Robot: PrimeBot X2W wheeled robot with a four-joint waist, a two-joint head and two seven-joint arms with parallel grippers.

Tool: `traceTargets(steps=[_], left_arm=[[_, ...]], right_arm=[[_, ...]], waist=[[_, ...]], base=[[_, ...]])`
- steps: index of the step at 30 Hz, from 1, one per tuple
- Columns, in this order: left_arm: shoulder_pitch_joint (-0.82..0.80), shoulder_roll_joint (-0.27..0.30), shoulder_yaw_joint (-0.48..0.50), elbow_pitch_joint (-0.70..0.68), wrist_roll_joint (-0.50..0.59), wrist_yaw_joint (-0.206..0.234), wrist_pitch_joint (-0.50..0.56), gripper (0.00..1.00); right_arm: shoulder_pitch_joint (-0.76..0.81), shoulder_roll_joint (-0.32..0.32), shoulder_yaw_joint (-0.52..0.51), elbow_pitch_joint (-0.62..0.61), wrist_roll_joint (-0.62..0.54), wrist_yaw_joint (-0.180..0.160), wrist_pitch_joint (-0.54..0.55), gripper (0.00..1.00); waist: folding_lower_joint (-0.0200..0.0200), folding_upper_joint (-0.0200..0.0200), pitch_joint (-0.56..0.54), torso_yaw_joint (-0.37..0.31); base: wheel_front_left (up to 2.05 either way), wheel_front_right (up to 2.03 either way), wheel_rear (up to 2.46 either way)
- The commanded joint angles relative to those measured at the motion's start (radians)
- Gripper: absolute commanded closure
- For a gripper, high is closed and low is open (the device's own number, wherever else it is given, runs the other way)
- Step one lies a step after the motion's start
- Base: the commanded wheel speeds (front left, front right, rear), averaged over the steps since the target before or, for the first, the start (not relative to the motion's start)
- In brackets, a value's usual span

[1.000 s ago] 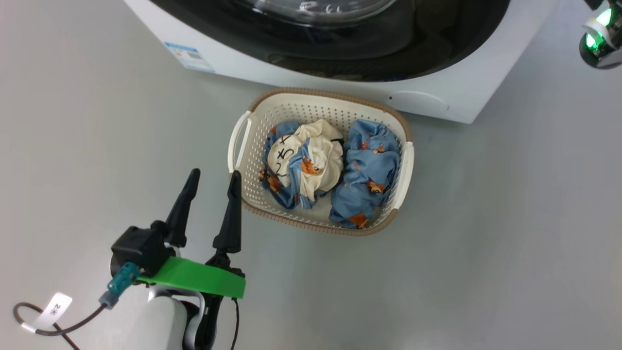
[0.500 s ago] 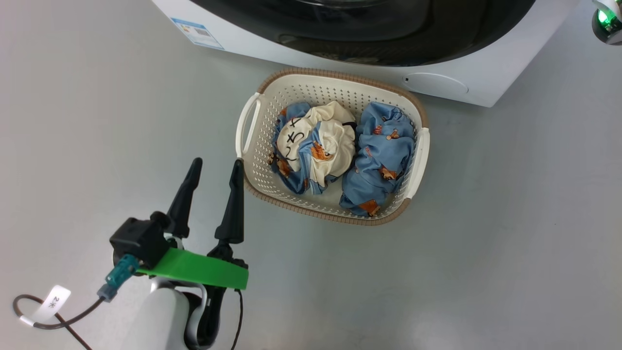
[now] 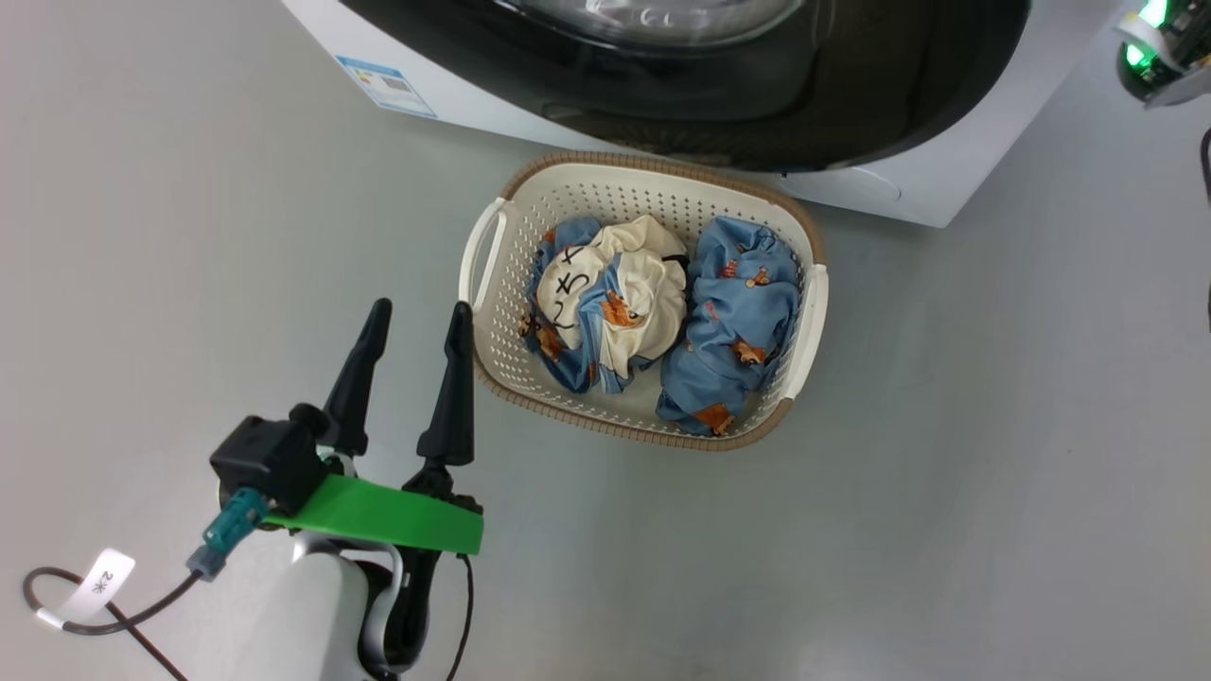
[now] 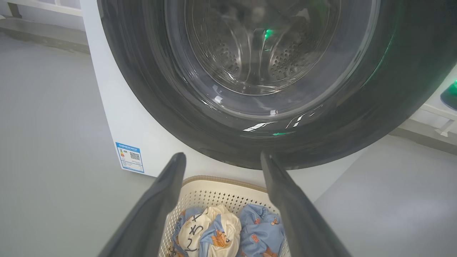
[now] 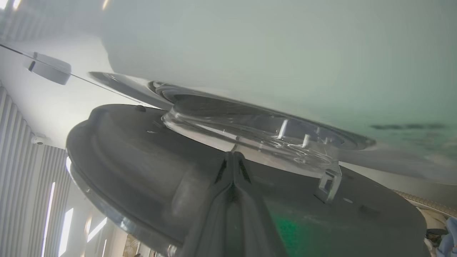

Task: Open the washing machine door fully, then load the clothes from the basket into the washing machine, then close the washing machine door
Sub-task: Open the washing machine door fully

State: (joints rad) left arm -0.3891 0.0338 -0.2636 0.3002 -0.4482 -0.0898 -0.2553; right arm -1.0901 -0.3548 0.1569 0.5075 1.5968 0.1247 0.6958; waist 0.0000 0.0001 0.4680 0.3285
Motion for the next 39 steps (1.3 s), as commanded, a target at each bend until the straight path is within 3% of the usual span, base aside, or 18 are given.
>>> traceTargets(steps=[1, 39], left_arm=[[0.003, 0.016, 0.028, -0.022, -0.001, 0.006, -0.006, 0.0], [0.075, 0.016, 0.057, -0.018, 0.028, 0.004, -0.006, 0.0]], right_arm=[[0.029, 0.025, 0.016, -0.037, -0.02, 0.006, 0.018, 1.0], [0.267, 0.093, 0.162, -0.164, -0.014, 0.006, 0.177, 1.0]], waist=[[0.0, -0.0001, -0.007, -0.003], [0.0, -0.0001, -0.151, -0.008]], base=[[0.0, 0.0, 0.0], [0.0, 0.0, 0.0]])
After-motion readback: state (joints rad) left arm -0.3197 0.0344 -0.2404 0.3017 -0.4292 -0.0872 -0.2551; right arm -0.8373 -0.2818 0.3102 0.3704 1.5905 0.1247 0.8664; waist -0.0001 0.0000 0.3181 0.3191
